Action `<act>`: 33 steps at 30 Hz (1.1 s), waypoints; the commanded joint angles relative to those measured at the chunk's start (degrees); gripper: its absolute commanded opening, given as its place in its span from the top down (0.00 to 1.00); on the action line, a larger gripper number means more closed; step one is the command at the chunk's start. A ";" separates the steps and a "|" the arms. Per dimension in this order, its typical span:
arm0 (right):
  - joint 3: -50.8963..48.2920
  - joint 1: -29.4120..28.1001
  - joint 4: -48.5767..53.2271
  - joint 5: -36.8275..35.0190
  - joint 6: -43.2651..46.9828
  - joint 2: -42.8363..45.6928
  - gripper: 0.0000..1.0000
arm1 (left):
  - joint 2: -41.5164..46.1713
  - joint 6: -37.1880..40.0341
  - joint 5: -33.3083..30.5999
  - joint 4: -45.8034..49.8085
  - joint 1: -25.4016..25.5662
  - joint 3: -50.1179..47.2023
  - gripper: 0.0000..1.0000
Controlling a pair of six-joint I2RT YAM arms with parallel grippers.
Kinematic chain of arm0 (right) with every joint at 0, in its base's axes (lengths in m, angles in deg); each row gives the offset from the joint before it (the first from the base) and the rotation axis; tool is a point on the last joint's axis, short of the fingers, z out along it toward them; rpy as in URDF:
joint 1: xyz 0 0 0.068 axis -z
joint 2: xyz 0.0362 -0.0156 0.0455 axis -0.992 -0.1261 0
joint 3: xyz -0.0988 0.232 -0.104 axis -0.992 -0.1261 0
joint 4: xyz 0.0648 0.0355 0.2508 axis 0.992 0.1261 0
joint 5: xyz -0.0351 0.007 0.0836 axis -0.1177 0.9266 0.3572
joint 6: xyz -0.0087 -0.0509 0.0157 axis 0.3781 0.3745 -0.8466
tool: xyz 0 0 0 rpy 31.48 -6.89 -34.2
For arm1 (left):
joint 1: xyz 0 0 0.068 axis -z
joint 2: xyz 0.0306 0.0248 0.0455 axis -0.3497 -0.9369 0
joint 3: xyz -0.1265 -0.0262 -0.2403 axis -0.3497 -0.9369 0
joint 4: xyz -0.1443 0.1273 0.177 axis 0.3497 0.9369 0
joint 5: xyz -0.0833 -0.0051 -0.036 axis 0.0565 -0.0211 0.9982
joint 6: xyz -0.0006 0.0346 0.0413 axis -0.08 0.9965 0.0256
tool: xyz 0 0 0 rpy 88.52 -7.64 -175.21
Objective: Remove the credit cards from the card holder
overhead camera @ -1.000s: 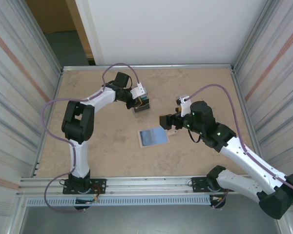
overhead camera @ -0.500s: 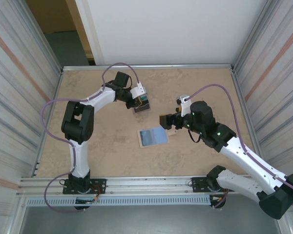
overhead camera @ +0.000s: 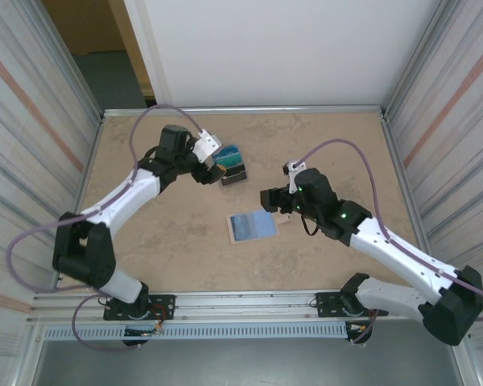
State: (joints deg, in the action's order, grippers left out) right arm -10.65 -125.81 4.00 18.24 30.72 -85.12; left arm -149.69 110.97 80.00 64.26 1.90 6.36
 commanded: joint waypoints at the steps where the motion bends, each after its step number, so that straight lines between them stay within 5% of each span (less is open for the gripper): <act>1: 2.33 -2.29 3.95 -2.97 -3.95 -4.47 0.25 | 7.07 -11.17 -8.69 -6.64 1.04 -7.55 0.01; 17: 15.75 -14.33 11.71 -1.87 -7.74 -32.18 0.70 | 30.87 -38.33 -24.13 -12.26 0.96 -30.88 0.01; 33: 23.16 -15.27 15.44 0.16 -6.80 -45.11 0.72 | 27.85 -39.55 -23.69 -12.11 0.92 -31.56 0.01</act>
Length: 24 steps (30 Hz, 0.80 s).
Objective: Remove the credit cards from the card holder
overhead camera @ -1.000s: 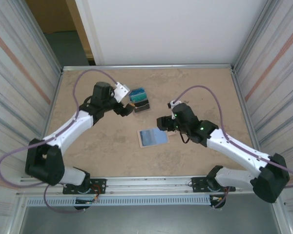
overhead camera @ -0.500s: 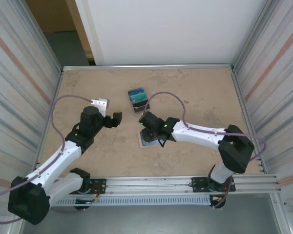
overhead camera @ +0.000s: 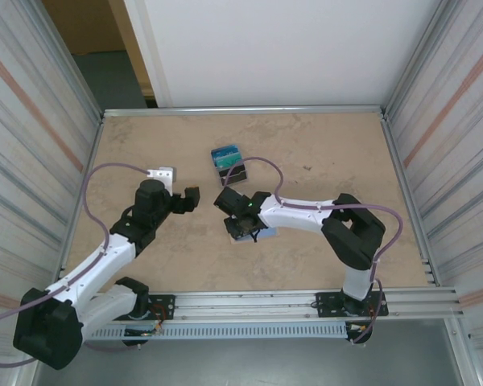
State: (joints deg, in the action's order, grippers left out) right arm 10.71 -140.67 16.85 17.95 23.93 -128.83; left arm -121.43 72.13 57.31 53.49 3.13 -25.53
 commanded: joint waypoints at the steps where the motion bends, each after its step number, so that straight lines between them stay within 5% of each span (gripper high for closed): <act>1: 1.91 -0.38 2.52 0.39 -0.01 -1.72 0.71 | -0.53 -0.61 -0.93 -1.51 -0.30 0.32 0.01; 16: 0.56 -0.35 2.20 -0.18 -0.64 -3.17 0.63 | -2.34 -0.61 0.22 -1.09 -0.35 0.66 0.01; 24: -3.00 1.56 -1.09 5.13 -2.40 -2.05 0.62 | -3.07 -0.57 0.82 -0.81 -0.33 1.13 0.01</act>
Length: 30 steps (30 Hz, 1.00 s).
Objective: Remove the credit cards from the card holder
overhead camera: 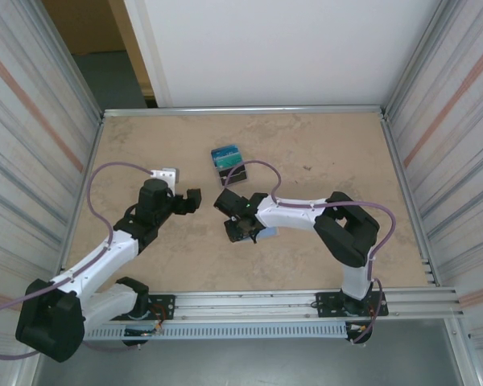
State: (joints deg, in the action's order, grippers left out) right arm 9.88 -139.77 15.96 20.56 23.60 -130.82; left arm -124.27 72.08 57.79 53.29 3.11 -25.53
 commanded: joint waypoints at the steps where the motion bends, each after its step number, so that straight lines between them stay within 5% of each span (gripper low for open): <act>1: -2.51 0.85 -0.29 2.58 -2.16 0.13 0.62 | -0.22 -0.48 0.34 -0.68 -0.32 1.17 0.01; 21: -4.27 3.01 -3.02 8.87 -2.66 3.95 0.87 | 0.40 2.40 0.95 -1.06 2.04 2.05 0.01; 30: -5.02 2.85 -4.08 9.86 -3.95 6.40 0.88 | -1.50 3.70 -1.41 -0.86 6.02 3.88 0.01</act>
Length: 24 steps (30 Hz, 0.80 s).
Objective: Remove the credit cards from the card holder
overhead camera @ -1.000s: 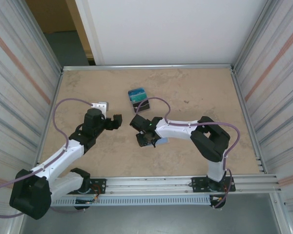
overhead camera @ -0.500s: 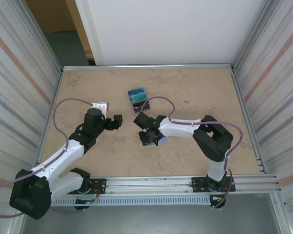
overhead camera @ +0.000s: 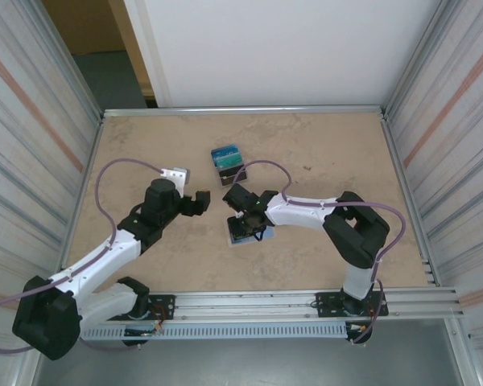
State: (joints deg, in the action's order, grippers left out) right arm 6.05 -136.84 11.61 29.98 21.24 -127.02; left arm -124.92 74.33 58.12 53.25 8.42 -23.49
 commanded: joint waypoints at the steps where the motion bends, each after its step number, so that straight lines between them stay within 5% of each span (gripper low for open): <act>1: -1.48 0.15 0.36 0.13 -1.92 2.79 0.87 | -1.08 1.40 -1.74 -0.90 0.97 1.96 0.01; 24: -4.27 3.35 5.85 -11.06 -3.13 8.24 0.73 | -4.61 2.42 -4.27 -0.86 4.29 4.36 0.01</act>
State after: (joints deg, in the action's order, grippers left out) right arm 3.03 -134.42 14.45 22.13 19.36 -121.31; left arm -129.43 75.36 55.60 52.92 12.18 -20.94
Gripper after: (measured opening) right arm 0.272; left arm 0.986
